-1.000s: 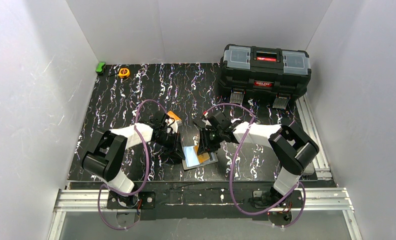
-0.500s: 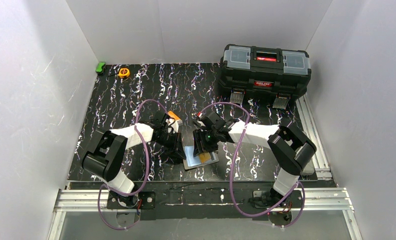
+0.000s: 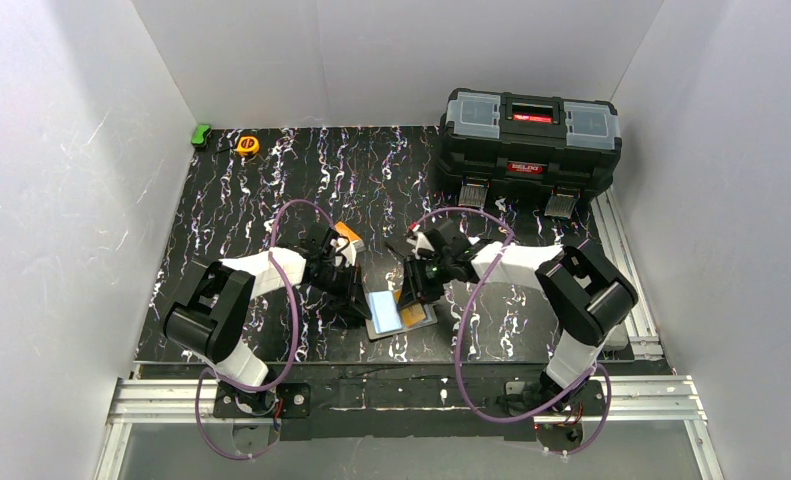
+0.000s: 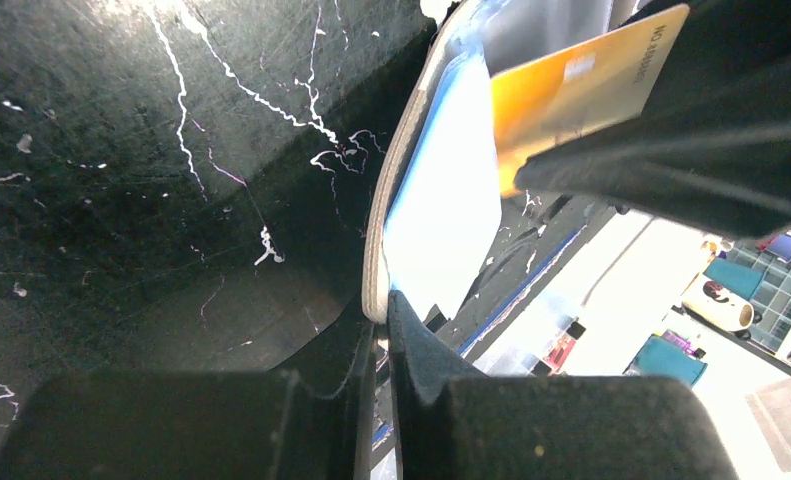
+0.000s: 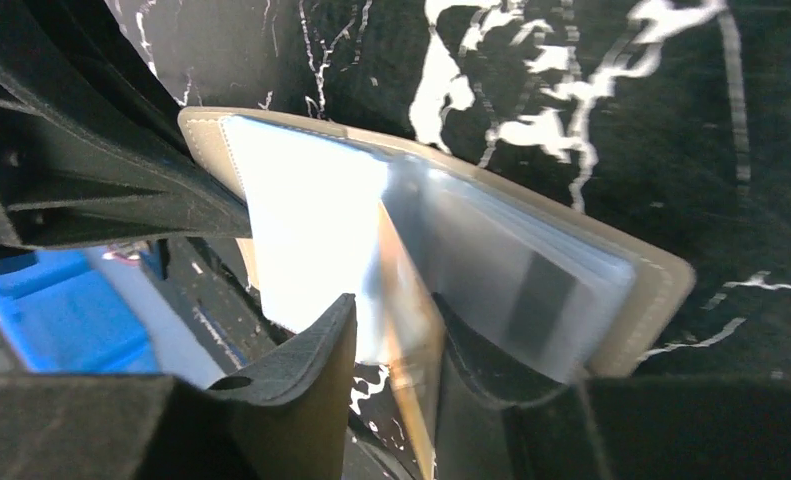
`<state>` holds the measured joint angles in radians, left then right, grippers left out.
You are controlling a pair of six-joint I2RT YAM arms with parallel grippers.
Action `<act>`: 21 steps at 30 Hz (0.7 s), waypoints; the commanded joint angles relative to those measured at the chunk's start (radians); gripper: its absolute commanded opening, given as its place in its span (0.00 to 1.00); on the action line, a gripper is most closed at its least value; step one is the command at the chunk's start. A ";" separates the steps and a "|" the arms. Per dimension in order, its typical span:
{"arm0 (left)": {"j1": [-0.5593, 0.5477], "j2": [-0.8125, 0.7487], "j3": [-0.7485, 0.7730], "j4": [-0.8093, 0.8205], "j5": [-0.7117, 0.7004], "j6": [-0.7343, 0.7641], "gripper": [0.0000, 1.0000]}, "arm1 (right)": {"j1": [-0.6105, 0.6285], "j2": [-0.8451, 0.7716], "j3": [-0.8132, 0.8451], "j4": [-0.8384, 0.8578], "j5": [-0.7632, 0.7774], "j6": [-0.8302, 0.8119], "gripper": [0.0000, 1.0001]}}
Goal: Put the credit cards into the card holder
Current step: Insert the credit card into the card holder.
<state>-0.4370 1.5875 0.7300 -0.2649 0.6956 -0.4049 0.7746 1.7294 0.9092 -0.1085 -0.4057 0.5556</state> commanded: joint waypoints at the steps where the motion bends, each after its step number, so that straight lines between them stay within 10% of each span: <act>1: -0.003 -0.038 -0.012 -0.022 0.010 0.013 0.04 | -0.121 0.027 -0.093 0.063 -0.186 -0.029 0.38; 21: 0.020 -0.027 -0.048 0.126 0.174 -0.031 0.40 | -0.150 -0.006 -0.192 0.235 -0.298 0.039 0.01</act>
<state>-0.4324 1.5875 0.7101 -0.1940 0.7849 -0.4141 0.6220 1.7523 0.7418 0.1135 -0.7147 0.6006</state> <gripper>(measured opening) 0.365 0.028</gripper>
